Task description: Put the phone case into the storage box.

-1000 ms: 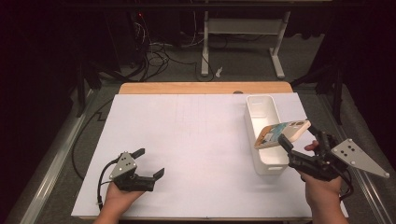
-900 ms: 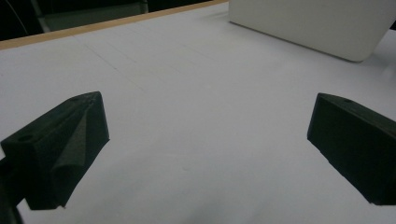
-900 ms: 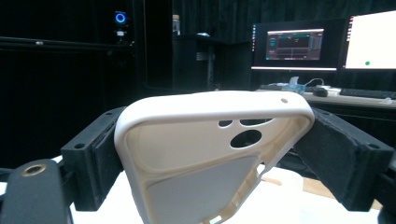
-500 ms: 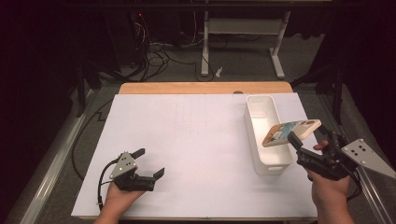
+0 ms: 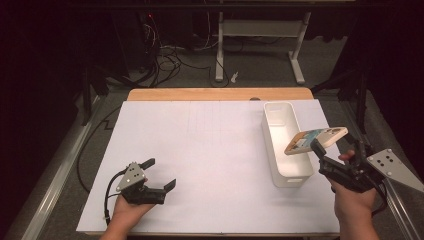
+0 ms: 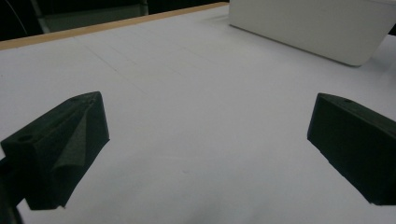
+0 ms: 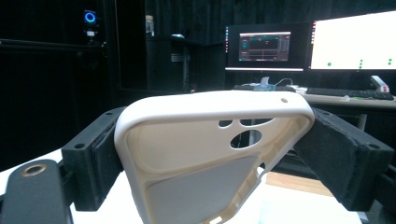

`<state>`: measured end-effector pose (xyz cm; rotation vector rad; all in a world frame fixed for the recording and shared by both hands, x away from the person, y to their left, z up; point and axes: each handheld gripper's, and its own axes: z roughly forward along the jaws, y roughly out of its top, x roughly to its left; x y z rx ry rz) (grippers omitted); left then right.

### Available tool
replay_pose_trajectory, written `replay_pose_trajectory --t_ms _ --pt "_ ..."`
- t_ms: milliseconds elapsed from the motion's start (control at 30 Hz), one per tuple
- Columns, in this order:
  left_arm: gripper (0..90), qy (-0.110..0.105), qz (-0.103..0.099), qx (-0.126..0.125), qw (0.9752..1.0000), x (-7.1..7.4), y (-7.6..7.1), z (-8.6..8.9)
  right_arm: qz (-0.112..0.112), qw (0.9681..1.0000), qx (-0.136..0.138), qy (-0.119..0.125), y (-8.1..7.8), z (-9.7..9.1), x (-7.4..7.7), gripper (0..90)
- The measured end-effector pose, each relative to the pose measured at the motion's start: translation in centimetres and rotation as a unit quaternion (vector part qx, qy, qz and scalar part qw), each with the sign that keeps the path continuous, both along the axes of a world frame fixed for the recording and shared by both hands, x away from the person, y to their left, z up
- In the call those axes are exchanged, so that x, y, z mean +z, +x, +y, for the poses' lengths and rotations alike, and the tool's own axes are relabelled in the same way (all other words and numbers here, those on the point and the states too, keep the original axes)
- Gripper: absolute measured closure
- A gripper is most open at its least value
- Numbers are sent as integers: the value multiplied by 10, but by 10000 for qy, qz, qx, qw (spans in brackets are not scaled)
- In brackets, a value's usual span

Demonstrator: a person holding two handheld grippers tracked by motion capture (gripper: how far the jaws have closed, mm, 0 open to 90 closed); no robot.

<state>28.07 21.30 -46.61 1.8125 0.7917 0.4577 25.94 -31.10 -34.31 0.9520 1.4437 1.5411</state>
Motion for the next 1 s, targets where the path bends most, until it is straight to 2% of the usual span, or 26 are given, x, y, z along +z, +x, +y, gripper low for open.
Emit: replay_pose_trajectory --t_ms 233,467,1000 --pt "2 -12 -1 -10 10000 0 0 0 28 9999 -146 -29 5 2 1 132" --pt "2 19 -21 -53 10000 1 0 -1 16 9997 -207 -103 14 13 7 132" --pt "2 -15 -43 -21 10000 2 0 3 62 9980 -586 -218 46 29 21 132"
